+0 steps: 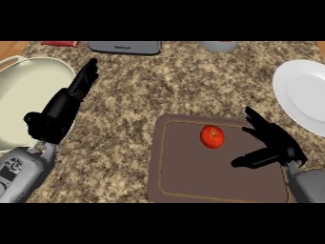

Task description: Pick the tomato from the tray and place it in the plate

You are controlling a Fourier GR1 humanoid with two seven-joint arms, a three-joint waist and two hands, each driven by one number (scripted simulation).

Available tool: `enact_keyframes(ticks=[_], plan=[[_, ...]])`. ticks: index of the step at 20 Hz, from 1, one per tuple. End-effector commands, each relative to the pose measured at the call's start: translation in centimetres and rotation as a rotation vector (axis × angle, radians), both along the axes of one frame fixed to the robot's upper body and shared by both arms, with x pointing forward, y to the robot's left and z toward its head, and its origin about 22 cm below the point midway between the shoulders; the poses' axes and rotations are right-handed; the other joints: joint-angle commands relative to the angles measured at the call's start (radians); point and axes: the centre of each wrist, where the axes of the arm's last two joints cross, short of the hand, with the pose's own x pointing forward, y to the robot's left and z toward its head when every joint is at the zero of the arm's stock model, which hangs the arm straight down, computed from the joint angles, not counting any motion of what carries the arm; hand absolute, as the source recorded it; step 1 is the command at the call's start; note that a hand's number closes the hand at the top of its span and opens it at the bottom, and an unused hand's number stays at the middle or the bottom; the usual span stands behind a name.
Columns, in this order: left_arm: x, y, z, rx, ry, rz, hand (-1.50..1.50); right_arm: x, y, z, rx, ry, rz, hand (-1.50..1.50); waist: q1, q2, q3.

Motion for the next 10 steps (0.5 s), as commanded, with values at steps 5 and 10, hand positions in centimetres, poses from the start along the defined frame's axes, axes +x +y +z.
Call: enact_keyframes(ticks=[5, 10], plan=[[-0.5, 0.8, 0.8, 0.024, -0.060, -0.106, 0.00, 8.0, 2.3, 6.5, -0.460, 0.215, 0.154, -1.50, 0.002, 0.002, 0.007], [-1.7, 1.3, -0.1, 0.004, -0.072, -0.089, 0.00, 12.0, 6.9, 8.1, -0.540, 0.298, 0.205, -1.50, -0.027, -0.001, 0.009]])
